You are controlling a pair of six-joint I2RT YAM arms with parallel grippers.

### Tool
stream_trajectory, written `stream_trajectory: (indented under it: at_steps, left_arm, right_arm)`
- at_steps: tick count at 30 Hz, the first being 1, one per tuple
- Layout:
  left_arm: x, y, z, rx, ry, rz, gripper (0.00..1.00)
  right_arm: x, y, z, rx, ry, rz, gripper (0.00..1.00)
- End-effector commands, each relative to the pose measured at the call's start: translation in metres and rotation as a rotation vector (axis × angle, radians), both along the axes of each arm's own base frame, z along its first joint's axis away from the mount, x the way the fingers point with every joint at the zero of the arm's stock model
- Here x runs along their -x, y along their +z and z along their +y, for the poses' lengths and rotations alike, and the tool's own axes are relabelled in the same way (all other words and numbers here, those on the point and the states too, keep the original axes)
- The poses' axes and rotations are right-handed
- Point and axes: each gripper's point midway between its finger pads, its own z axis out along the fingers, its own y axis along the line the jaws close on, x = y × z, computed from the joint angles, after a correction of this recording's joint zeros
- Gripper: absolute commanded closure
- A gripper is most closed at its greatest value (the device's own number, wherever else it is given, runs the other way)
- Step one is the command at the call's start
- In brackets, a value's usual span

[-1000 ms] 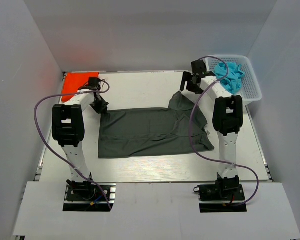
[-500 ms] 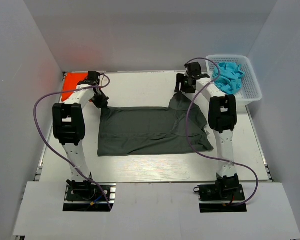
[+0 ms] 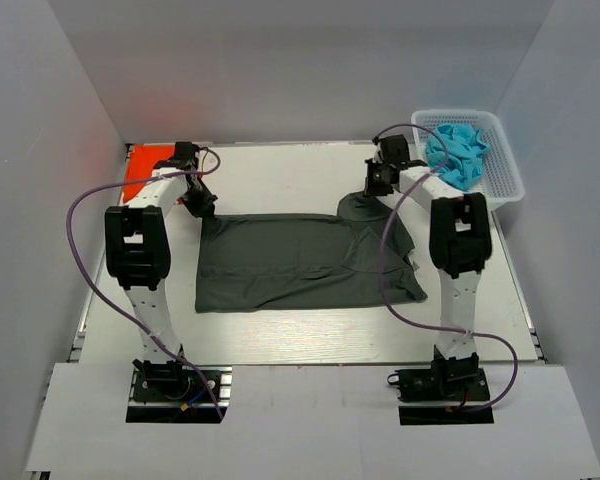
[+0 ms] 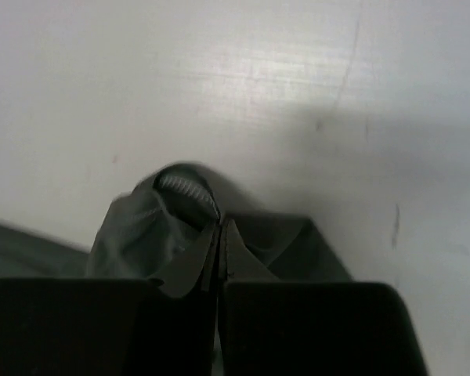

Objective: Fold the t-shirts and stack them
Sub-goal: Grap the side of the flattened tshirt furthest away from the robot with both arms, then fold the other side of the tshirt into a rectangle

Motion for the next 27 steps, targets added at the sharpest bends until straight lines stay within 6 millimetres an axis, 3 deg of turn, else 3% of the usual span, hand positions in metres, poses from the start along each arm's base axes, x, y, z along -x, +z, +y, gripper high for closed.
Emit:
stream_trajectory:
  at_steps: [1,2,3,4,5,6,7,12,13,14,16,18,19,20,23,25,27]
  left_arm:
    - [0.003,0.037,0.001,0.006,-0.025,-0.086,1.0]
    - [0.004,0.04,0.001,0.006,-0.025,-0.099,1.0]
    - [0.007,0.04,-0.001,0.016,-0.03,-0.097,1.0]
    - [0.014,0.036,-0.001,0.015,-0.03,-0.08,1.0]
    - [0.015,0.044,-0.001,0.016,-0.03,-0.106,1.0]
    - [0.021,0.039,0.0,0.016,-0.03,-0.1,1.0]
    - [0.025,0.039,0.0,0.016,-0.03,-0.097,1.0]
    - [0.048,0.042,0.006,-0.014,-0.015,-0.101,1.0]
    - [0.051,0.049,0.007,-0.014,-0.015,-0.118,1.0]
    - [0.054,0.05,0.007,-0.014,-0.015,-0.118,1.0]
    - [0.063,0.048,0.007,-0.014,-0.015,-0.11,1.0]
    - [0.076,0.049,0.009,-0.023,-0.011,-0.103,1.0]
    - [0.079,0.049,0.009,-0.023,-0.011,-0.101,1.0]
    - [0.089,0.043,0.01,-0.024,-0.012,-0.075,1.0]
    - [0.11,0.037,0.012,-0.034,-0.008,-0.045,1.0]
    - [0.116,0.034,0.012,-0.034,-0.008,-0.044,1.0]
    - [0.125,0.024,0.015,-0.046,-0.003,-0.014,1.0]
  right_arm:
    - [0.006,0.12,-0.005,-0.022,0.017,-0.295,1.0]
    - [0.009,0.129,-0.004,-0.027,0.029,-0.33,1.0]
    - [0.029,0.103,-0.01,-0.006,0.031,-0.272,1.0]
    - [0.038,0.136,-0.012,-0.02,0.02,-0.334,1.0]
    - [0.045,0.136,-0.016,-0.014,0.015,-0.33,1.0]
    - [0.063,0.112,-0.021,-0.007,0.006,-0.277,1.0]
    - [0.071,0.127,-0.024,-0.009,0.001,-0.307,1.0]
    - [0.125,0.133,-0.044,0.013,-0.044,-0.296,1.0]
    - [0.133,0.126,-0.047,0.018,-0.047,-0.28,1.0]
    - [0.142,0.145,-0.051,0.008,-0.062,-0.323,1.0]
    - [0.158,0.128,-0.062,0.043,-0.089,-0.281,1.0]
    - [0.17,0.138,-0.073,0.065,-0.123,-0.306,1.0]
    - [0.181,0.125,-0.079,0.087,-0.13,-0.26,1.0]
    - [0.186,0.126,-0.081,0.095,-0.13,-0.263,1.0]
    - [0.204,0.114,-0.083,0.099,-0.119,-0.222,1.0]
    - [0.217,0.109,-0.074,0.047,-0.085,-0.207,1.0]
    - [0.233,0.088,-0.07,0.009,-0.085,-0.147,1.0]
